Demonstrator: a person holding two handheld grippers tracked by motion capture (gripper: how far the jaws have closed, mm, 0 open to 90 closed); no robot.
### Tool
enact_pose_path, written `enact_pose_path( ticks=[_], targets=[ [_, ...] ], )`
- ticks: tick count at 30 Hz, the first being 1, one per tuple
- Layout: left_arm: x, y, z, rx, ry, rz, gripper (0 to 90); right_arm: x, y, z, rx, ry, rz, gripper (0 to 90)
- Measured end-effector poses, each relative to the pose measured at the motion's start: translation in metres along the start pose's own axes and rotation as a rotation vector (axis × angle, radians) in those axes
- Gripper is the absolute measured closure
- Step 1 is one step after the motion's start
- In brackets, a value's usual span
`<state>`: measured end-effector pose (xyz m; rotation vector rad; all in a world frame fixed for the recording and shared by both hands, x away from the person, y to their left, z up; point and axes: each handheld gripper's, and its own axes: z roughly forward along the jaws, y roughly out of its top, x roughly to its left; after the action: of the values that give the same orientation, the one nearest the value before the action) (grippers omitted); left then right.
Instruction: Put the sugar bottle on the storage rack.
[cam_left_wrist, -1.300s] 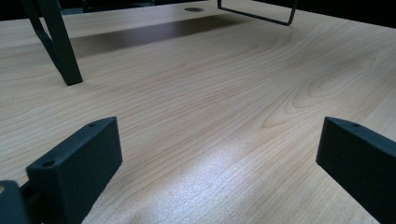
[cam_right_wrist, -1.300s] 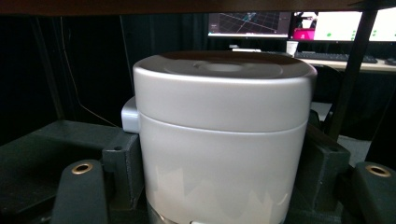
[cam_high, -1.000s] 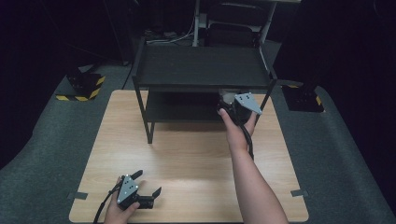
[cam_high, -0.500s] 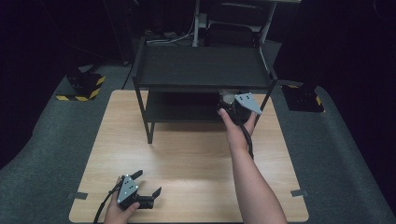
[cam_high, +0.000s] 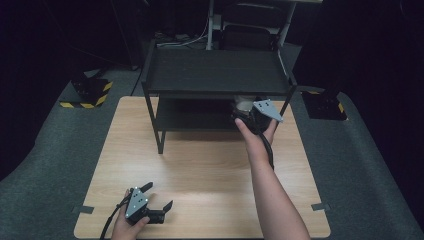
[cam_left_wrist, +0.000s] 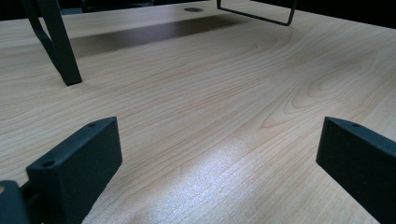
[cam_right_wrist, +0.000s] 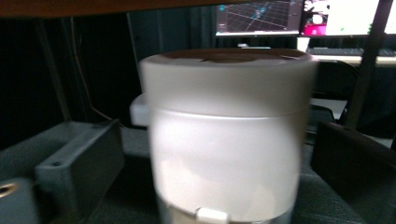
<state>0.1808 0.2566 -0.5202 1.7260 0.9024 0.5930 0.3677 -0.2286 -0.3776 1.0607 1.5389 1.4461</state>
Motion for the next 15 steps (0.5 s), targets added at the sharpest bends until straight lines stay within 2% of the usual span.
enact_pose_path(
  ticks=[3, 15],
  targets=[
    [0.000, 0.000, 0.000, 0.000, 0.002, 0.001, 0.5, 0.001, 0.001, -0.005, -0.008, 0.027, -0.043, 0.0],
    [-0.001, 0.000, 0.000, 0.002, 0.003, 0.002, 0.5, -0.001, -0.002, -0.031, -0.024, 0.051, -0.036, 0.0]
  ],
)
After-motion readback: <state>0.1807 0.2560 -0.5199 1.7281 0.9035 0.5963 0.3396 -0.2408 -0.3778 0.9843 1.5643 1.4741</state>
